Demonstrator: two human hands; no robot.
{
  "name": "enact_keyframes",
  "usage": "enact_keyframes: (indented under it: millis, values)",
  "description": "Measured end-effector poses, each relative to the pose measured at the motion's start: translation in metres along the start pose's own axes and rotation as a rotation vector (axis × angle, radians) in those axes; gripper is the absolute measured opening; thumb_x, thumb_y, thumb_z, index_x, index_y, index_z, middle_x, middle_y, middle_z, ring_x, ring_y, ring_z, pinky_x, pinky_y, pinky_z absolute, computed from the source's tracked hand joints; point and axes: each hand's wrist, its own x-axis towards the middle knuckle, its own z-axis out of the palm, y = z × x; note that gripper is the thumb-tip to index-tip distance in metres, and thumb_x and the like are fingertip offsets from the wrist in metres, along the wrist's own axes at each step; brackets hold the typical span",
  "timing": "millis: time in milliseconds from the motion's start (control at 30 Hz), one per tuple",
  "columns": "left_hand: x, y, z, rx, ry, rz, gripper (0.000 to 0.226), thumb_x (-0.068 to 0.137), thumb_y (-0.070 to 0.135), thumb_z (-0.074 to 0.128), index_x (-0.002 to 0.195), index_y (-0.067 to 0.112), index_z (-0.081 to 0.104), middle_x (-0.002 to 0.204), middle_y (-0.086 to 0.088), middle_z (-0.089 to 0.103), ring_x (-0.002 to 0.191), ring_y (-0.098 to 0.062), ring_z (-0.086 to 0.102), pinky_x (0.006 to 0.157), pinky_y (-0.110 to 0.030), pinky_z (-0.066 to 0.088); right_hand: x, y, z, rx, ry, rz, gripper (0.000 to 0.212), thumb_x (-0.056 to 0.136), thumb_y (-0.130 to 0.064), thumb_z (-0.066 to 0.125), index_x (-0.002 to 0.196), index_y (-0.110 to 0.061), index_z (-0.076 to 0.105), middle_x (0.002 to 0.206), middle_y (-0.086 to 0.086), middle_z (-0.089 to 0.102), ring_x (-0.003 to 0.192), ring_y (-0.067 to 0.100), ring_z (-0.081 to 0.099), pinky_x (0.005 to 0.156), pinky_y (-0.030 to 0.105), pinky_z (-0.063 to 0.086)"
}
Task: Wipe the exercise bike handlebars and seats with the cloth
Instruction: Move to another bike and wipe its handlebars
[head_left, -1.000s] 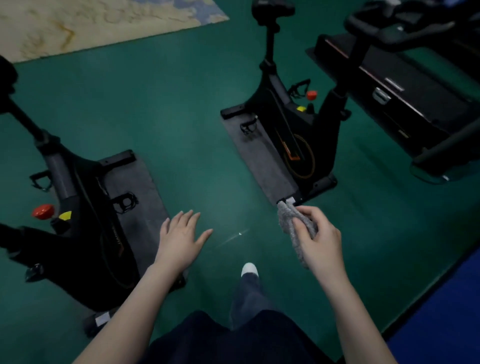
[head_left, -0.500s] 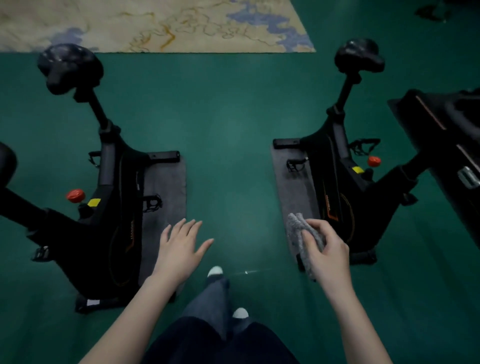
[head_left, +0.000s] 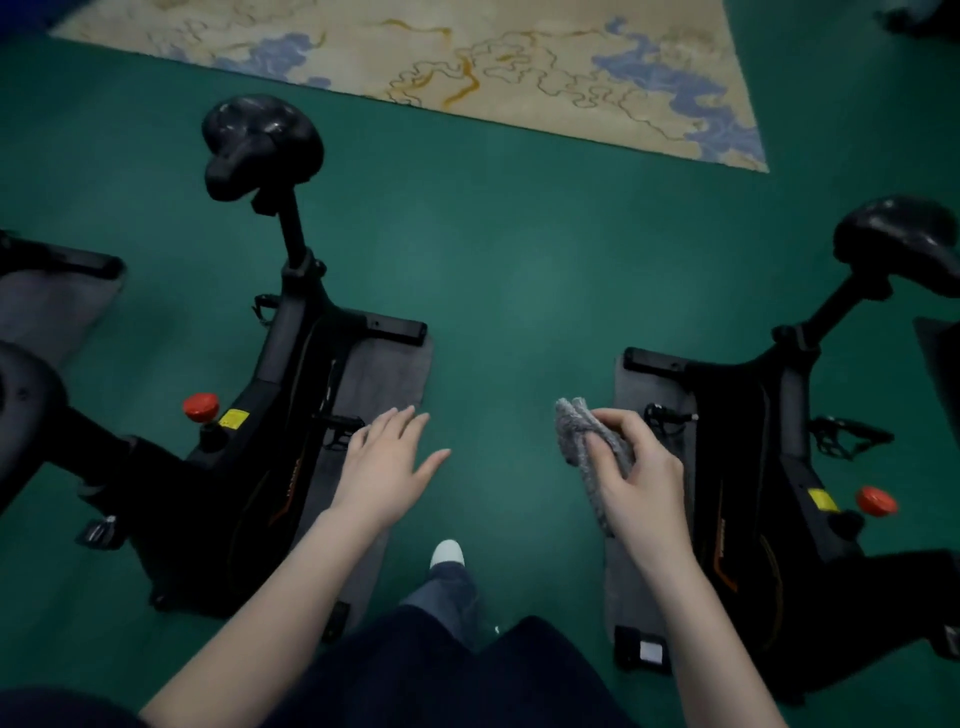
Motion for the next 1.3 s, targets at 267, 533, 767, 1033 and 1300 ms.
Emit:
enact_keyframes:
  millis: [267,533,767,1033,1300]
  values:
    - [0.038,-0.035,-0.025,-0.066,0.057,-0.213,0.064,0.095,0.058,0.032,0.148,0.022,0.028,0.157,0.002,0.023,0.145,-0.015,0.015,0.114,-0.037,0.016,0.091,-0.028,0.044,-0.004,-0.172,-0.135,0.015,0.088,-0.007,0.062,0.096,-0.020,0.065,0.085,-0.021,0.063,0.079,-0.007,0.056,0.069,-0.002,0.035]
    - [0.043,-0.059,-0.030,-0.117,0.101,-0.526,0.066,0.094,0.062,0.029,0.149,0.025,0.026,0.157,0.004,0.021,0.145,-0.014,0.014,0.115,-0.036,0.016,0.170,-0.061,0.101,0.066,-0.460,-0.313,0.016,0.089,-0.006,0.061,0.095,-0.021,0.064,0.087,-0.014,0.066,0.080,-0.004,0.058,0.070,0.001,0.037]
    - [0.072,-0.048,-0.039,-0.220,0.196,-0.883,0.066,0.094,0.062,0.029,0.149,0.025,0.025,0.157,0.004,0.020,0.145,-0.015,0.013,0.116,-0.037,0.016,0.262,-0.082,0.141,0.070,-0.729,-0.506,0.013,0.089,-0.010,0.061,0.097,-0.020,0.065,0.088,-0.012,0.068,0.080,0.001,0.061,0.068,0.003,0.038]
    - [0.088,-0.013,-0.047,-0.279,0.326,-1.188,0.065,0.094,0.060,0.033,0.148,0.024,0.028,0.156,0.003,0.023,0.145,-0.015,0.017,0.114,-0.035,0.018,0.332,-0.105,0.175,0.119,-0.960,-0.636,0.020,0.088,-0.007,0.061,0.090,-0.026,0.063,0.083,-0.020,0.067,0.079,-0.009,0.060,0.064,0.002,0.039]
    - [0.048,0.014,-0.039,-0.378,0.388,-1.490,0.067,0.095,0.059,0.027,0.150,0.023,0.022,0.158,0.002,0.019,0.145,-0.015,0.015,0.116,-0.036,0.018,0.307,-0.142,0.210,0.176,-1.233,-0.829,0.038,0.089,-0.006,0.060,0.086,-0.044,0.056,0.084,-0.024,0.066,0.068,-0.001,0.059,0.054,0.004,0.039]
